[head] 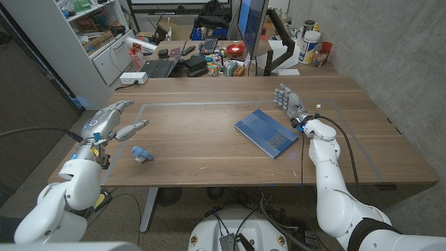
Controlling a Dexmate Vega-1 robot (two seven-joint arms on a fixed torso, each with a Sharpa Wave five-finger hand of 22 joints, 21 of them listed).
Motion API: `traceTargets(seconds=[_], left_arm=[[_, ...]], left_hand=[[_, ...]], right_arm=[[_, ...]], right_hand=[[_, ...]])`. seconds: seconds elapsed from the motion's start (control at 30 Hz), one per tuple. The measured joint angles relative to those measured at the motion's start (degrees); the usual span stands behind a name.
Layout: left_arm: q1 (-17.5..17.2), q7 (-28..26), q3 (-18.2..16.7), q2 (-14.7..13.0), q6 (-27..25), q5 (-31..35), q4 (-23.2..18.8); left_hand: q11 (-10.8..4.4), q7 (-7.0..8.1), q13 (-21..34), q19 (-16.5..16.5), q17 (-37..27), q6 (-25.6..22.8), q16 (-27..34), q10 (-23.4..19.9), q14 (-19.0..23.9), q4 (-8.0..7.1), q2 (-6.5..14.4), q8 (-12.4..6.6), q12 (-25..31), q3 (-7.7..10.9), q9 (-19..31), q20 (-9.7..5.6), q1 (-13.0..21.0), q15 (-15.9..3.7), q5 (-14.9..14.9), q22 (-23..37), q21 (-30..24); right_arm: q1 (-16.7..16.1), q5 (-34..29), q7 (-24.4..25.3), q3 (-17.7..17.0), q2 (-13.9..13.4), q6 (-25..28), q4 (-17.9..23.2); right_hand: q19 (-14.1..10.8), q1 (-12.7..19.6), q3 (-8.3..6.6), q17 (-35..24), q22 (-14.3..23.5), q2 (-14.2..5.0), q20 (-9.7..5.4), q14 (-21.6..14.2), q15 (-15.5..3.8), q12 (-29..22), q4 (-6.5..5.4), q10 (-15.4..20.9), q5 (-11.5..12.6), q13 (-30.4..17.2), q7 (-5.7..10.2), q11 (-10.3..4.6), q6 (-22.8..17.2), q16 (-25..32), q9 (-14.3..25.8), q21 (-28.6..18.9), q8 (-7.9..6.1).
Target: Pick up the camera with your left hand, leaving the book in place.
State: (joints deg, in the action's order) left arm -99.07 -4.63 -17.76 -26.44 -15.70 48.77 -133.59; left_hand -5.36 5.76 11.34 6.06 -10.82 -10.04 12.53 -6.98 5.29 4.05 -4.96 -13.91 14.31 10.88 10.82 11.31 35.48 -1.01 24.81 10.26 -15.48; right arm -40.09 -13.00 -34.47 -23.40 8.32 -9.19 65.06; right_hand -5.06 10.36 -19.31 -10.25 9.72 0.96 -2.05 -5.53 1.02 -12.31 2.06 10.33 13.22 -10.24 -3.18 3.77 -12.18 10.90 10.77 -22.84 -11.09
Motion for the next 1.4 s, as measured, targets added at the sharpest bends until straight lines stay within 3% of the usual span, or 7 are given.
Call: traceTargets(seconds=[0.2, 1.4], left_arm=[[-0.27, 0.5, 0.97, -0.64, -1.38, 2.25, -1.01], [-1.61, 3.98, 3.07, -1.76, -7.87, 12.51, -2.76]], left_hand=[[-0.77, 0.29, 0.0, 0.59, 0.0, -1.35, 0.01, -1.59, 1.12, 0.01, 0.0, 0.0, 0.0, -0.01, 0.0, 0.59, 0.0, -0.21, 0.31, 0.0, 0.0], [-1.08, -0.13, -0.01, 2.36, 0.02, -3.18, 0.21, -3.14, 2.91, -0.01, 0.22, 0.0, 0.0, -0.48, -0.02, 0.51, 0.22, 0.18, 0.31, 0.29, 0.0]], right_arm=[[-0.05, -0.02, 0.0, -0.02, -0.08, 0.19, 0.21], [1.2, -0.53, 0.14, -0.08, -0.21, -0.2, -2.1]], right_hand=[[-0.01, 0.0, 0.16, 0.0, 0.0, 0.0, -0.01, 0.0, 0.0, 0.0, 0.16, 0.0, 0.0, 0.0, 0.0, 0.0, 0.0, 0.0, 0.0, 0.0, 0.0], [-0.63, 0.0, 0.16, 0.0, 0.29, 0.0, 0.0, 0.0, 0.0, 0.0, 0.16, 0.22, 0.0, 0.0, 0.42, 0.22, -0.01, 0.0, 0.0, 0.44, 0.0]])
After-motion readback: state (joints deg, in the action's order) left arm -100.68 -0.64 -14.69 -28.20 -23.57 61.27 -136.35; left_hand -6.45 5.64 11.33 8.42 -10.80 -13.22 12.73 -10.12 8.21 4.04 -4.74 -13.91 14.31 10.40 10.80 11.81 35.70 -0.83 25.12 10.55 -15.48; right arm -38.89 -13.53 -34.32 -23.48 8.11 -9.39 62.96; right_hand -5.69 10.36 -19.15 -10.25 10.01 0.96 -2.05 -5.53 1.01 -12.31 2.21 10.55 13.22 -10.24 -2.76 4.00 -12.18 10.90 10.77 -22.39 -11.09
